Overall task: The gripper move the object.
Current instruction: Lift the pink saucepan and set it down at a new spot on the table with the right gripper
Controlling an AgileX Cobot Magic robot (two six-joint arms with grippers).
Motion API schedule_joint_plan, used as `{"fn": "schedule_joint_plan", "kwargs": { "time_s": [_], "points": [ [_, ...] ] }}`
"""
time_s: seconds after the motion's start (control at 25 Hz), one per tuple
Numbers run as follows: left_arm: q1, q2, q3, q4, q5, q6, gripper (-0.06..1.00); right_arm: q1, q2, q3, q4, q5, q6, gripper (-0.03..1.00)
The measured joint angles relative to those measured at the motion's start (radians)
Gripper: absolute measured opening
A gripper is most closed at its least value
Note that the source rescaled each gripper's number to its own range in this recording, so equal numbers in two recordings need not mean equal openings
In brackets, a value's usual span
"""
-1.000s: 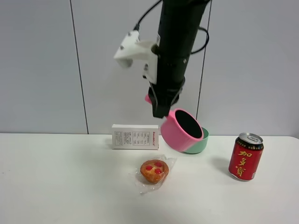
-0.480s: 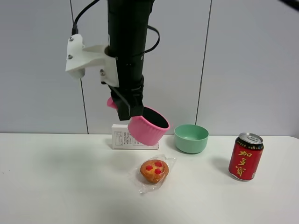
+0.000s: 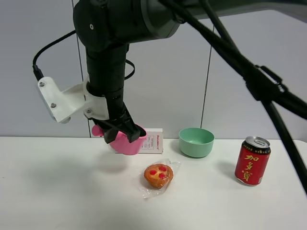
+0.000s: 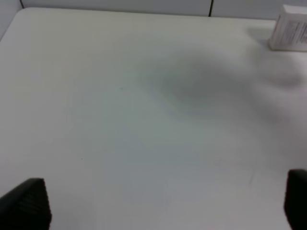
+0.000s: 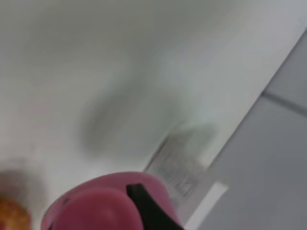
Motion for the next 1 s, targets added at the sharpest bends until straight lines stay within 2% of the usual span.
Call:
{"fn": "schedule_joint_plan", "kwargs": {
  "time_s": [0.16,0.4,1.0],
  "points": [
    [0.0,0.0,0.0,0.0,0.0,0.0,1.0,0.006,0.011,0.0,0.044,-0.054,-0.12,0.0],
    [0.0,0.0,0.0,0.0,0.0,0.0,1.0,0.007,0.05,-0.003,0.104,-0.052,-0.238,0.0],
    [0.0,0.0,0.0,0.0,0.0,0.0,1.0,0.009,0.117,0.035,0.105,-0.024,-0.308,0.0]
  ]
}}
